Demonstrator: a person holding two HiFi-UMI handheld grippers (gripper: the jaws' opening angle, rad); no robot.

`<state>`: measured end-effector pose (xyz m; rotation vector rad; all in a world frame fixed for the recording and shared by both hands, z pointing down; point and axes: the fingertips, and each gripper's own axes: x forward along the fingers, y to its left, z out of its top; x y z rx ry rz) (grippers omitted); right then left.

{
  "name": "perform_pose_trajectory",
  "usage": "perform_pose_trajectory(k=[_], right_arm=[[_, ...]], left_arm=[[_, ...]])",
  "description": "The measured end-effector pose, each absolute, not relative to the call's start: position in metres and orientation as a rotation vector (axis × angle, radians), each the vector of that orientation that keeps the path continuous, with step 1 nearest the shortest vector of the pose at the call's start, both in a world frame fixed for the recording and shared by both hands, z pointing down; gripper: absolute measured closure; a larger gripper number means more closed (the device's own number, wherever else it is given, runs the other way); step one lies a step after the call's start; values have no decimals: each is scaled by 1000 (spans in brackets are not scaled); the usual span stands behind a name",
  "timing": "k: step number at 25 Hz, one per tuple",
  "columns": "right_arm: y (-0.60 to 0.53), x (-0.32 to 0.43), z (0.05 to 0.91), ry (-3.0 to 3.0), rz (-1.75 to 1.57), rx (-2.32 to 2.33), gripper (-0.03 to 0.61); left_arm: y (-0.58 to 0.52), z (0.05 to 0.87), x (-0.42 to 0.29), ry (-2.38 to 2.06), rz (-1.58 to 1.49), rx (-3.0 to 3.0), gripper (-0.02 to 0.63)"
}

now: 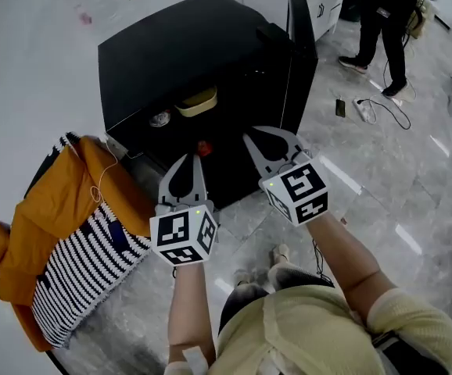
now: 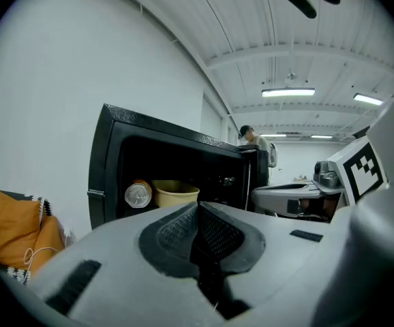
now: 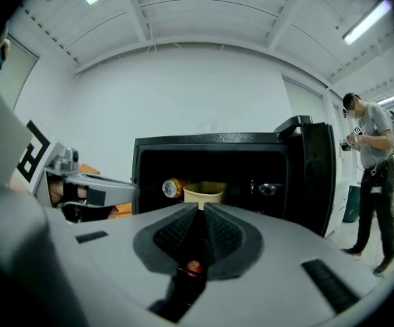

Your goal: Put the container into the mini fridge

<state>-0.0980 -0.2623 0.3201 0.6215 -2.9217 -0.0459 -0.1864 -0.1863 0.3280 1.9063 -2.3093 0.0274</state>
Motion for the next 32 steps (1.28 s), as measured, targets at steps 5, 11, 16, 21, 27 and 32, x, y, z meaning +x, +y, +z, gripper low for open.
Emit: perform_pose_trajectory(k=[5, 11, 16, 21, 27, 32], right_arm=[[-241, -86, 311, -2946, 10, 619, 535], [-230, -81, 291, -2968, -2, 641, 535], [-226, -71, 272, -2997, 22, 676, 535], [-216, -64, 257, -3021, 34, 695, 538], [-205, -55, 260, -3019, 68, 719, 541], [-193, -49, 263, -3014, 113, 727, 545]], left_arm=[[-162, 316, -176, -2321, 54, 1915, 586], [-142, 295, -182, -2358, 27, 1919, 586], [-127, 285, -186, -2362, 6, 1911, 586], [-119, 278, -182, -2340, 6, 1934, 586], [-111, 281, -178, -2310, 15, 1944, 586], [-102, 287, -171, -2288, 19, 1955, 586]])
